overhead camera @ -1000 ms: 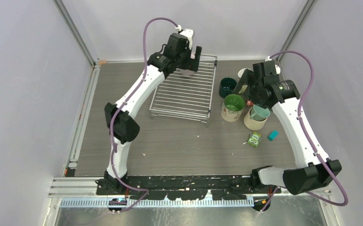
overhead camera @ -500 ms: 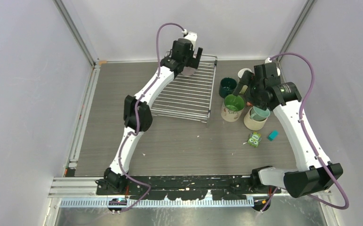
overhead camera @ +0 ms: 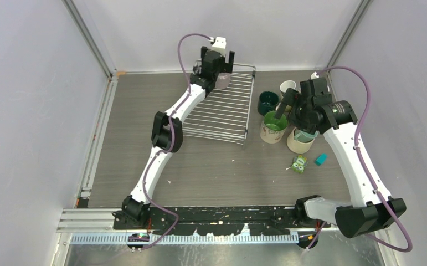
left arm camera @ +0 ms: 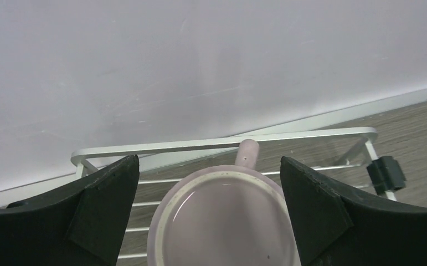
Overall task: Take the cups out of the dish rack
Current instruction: Move the dish rack to the center of the board.
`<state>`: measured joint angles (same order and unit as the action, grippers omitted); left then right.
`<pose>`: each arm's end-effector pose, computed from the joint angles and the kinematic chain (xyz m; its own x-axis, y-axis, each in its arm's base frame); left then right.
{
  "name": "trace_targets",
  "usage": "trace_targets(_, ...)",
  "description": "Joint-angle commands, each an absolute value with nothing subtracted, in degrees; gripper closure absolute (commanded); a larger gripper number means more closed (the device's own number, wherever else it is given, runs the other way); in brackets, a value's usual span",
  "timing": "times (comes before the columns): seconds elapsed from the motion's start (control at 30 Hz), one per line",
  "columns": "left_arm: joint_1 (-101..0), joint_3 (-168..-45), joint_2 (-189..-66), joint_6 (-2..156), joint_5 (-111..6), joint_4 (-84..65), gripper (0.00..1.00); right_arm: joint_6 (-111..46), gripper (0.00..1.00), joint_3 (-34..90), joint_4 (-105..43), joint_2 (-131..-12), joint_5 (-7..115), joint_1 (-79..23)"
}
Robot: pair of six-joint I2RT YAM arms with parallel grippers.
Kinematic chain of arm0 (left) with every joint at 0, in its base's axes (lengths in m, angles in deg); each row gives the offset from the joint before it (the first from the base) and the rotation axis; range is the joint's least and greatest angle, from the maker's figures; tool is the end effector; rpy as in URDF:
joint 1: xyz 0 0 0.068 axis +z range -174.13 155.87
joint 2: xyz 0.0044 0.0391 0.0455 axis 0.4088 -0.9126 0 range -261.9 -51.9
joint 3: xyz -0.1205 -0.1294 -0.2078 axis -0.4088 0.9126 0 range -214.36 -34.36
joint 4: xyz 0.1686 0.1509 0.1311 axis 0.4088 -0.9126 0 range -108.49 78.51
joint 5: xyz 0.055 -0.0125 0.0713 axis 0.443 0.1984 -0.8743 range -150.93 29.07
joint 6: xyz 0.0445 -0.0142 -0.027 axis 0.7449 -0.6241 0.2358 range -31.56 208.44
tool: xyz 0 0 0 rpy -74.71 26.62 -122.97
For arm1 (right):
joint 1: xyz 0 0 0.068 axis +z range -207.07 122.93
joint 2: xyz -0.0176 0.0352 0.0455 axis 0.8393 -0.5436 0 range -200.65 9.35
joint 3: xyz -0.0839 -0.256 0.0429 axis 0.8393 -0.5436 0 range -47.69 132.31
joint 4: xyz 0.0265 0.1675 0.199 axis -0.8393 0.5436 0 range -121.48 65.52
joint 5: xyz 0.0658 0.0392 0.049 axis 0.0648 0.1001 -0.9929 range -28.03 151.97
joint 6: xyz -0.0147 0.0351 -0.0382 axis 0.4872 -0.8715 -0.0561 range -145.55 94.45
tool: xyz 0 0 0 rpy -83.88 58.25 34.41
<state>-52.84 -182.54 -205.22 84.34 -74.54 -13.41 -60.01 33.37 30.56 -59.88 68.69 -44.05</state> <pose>0.5418 -0.2872 0.2566 -0.1261 -0.0100 -0.9920 0.2538 0.9663 -0.0420 0.2190 0.0464 0.3851 -0.7027 0.4143 -0.5784 0.2994 0.9097 0.2878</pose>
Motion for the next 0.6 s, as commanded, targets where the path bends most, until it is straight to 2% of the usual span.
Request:
trace_targets(0.0, -52.30, -185.10, -207.10, 83.53, -74.40, -2.90, 0.00, -58.95, 0.00, 33.13, 30.99, -57.99, 67.42, -43.73)
trace_targets(0.23, -51.55, -184.00, -208.30, 82.38, -71.09, -0.57, 0.00, -58.87, 0.00, 32.11, 30.11, -57.97, 66.79, -43.63)
trace_targets(0.57, -52.78, -185.47, -207.17, 79.86, -71.09, -13.80, 0.00, -59.21, 0.00, 29.73, 28.03, -58.04, 64.67, -43.62)
